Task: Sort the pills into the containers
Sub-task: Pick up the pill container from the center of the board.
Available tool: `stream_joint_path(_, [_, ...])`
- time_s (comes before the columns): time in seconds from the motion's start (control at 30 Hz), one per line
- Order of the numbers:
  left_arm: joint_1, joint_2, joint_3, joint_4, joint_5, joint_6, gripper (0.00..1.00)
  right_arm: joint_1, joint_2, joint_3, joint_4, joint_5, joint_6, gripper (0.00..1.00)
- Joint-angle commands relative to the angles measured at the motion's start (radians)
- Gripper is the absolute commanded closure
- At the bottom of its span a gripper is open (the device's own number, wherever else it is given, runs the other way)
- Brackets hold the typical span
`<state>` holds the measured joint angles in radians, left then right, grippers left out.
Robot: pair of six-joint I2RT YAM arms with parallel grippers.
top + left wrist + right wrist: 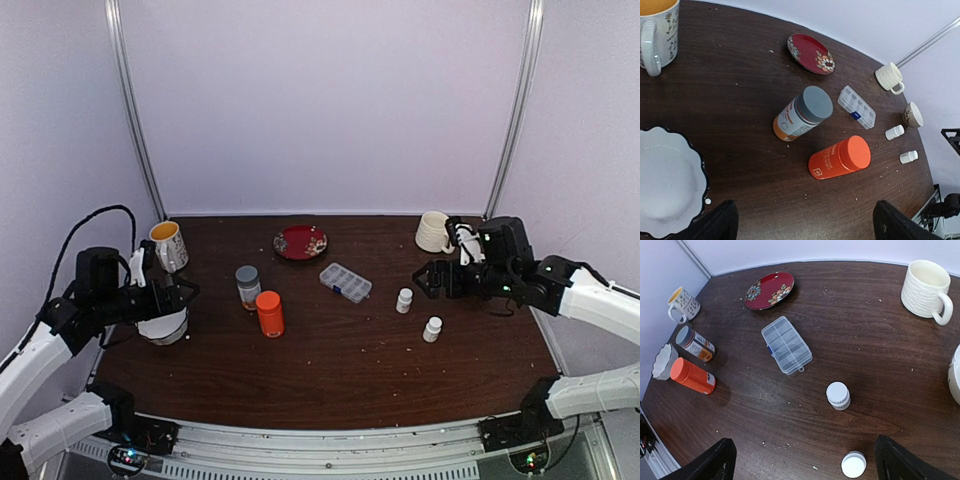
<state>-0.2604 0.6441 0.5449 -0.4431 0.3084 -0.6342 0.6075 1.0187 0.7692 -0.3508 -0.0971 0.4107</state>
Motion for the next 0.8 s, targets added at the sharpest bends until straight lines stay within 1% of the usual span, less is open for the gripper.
stream_joint_path(0.0, [-0.123,0.06,0.07,0.074,-0.116,0.041,0.03,0.039,0.081,0.097,-0.067,0.008,-0.144,0.0])
stream_joint_path(0.2, [-0.322,0.198,0.159,0.057,-0.273,0.092,0.02,0.055,0.165,0.163,-0.096,0.017,-0.185,0.0])
stream_joint_path(0.3, [-0.39,0.27,0.21,0.036,-0.36,0.114,0.02,0.066,0.203,0.185,-0.087,0.012,-0.206,0.0])
stream_joint_path(0.47, [-0.433,0.358,0.254,0.054,-0.39,0.134,0.03,0.097,0.367,0.327,-0.152,0.047,-0.263,0.0])
stream_joint_path(0.57, [-0.448,0.398,0.277,0.054,-0.406,0.142,0.03,0.1,0.447,0.395,-0.156,0.051,-0.279,0.0])
stream_joint_path(0.77, [-0.448,0.383,0.261,0.074,-0.449,0.105,0.02,0.1,0.625,0.54,-0.178,0.039,-0.306,0.0])
